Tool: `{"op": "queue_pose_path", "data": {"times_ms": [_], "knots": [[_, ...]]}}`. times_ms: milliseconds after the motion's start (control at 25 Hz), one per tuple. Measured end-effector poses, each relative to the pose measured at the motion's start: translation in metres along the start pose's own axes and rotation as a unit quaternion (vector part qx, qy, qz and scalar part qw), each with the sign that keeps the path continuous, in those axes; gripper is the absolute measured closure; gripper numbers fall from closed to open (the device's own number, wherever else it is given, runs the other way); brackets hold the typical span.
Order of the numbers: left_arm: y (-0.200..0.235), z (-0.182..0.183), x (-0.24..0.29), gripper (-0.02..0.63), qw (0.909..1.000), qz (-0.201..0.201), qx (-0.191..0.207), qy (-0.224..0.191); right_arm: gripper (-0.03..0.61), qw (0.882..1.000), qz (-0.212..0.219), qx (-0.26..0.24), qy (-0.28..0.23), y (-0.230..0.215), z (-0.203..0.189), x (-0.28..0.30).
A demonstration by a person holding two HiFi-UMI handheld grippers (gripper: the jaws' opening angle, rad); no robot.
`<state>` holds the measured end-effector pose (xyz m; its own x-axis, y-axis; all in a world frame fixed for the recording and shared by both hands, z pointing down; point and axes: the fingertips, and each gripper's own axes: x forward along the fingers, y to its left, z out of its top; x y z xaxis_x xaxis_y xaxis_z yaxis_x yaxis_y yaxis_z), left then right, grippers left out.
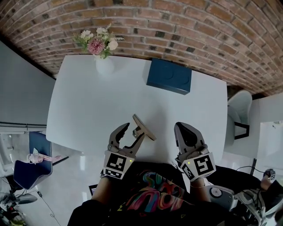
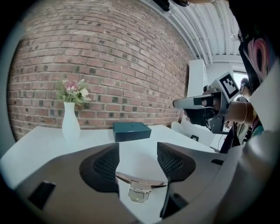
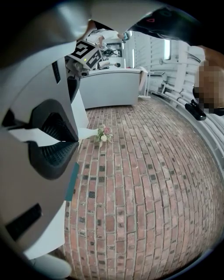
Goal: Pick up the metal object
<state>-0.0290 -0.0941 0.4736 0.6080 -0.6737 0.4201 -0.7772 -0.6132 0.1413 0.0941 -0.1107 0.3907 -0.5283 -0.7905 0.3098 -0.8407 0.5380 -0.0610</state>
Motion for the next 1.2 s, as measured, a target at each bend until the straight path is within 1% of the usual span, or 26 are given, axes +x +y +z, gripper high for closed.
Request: {"op": "queue_pose_path", "data": {"times_ms": [240, 400, 520, 640, 760, 920, 1000, 1080, 1200], "knots": [[-0.009, -0.038, 0.02, 0.351, 0.9986, -0.024, -0.004, 0.047, 0.561, 1.0, -0.014, 0.018, -0.001, -0.003, -0.004, 0.001], [-0.011, -0.066, 0.031, 0.344, 0.9962, -0.035, -0.014, 0.078, 0.561, 1.0, -0.02, 0.021, 0.008, -0.005, -0.012, -0.002], [-0.013, -0.084, 0.038, 0.337, 0.994, -0.043, -0.011, 0.1, 0.561, 0.999, -0.024, 0.026, 0.012, -0.006, -0.017, -0.004], [-0.013, -0.1, 0.044, 0.331, 0.9916, -0.043, -0.014, 0.121, 0.561, 0.999, -0.029, 0.03, 0.02, -0.006, -0.022, -0.007], [-0.013, -0.116, 0.049, 0.325, 0.989, -0.043, -0.019, 0.14, 0.561, 0.999, -0.034, 0.035, 0.016, -0.007, -0.024, -0.008], [-0.014, -0.138, 0.055, 0.319, 0.9838, -0.049, -0.017, 0.171, 0.561, 0.998, -0.034, 0.034, 0.029, -0.007, -0.032, -0.01], [-0.014, -0.151, 0.058, 0.316, 0.9819, -0.049, -0.016, 0.182, 0.561, 0.998, -0.035, 0.037, 0.022, -0.006, -0.029, -0.008], [-0.012, -0.155, 0.062, 0.316, 0.981, -0.047, -0.012, 0.188, 0.561, 0.998, -0.036, 0.04, 0.016, -0.007, -0.027, -0.005], [-0.011, -0.158, 0.069, 0.316, 0.9791, -0.043, -0.003, 0.199, 0.561, 0.998, -0.032, 0.038, 0.028, -0.008, -0.034, -0.003]]}}
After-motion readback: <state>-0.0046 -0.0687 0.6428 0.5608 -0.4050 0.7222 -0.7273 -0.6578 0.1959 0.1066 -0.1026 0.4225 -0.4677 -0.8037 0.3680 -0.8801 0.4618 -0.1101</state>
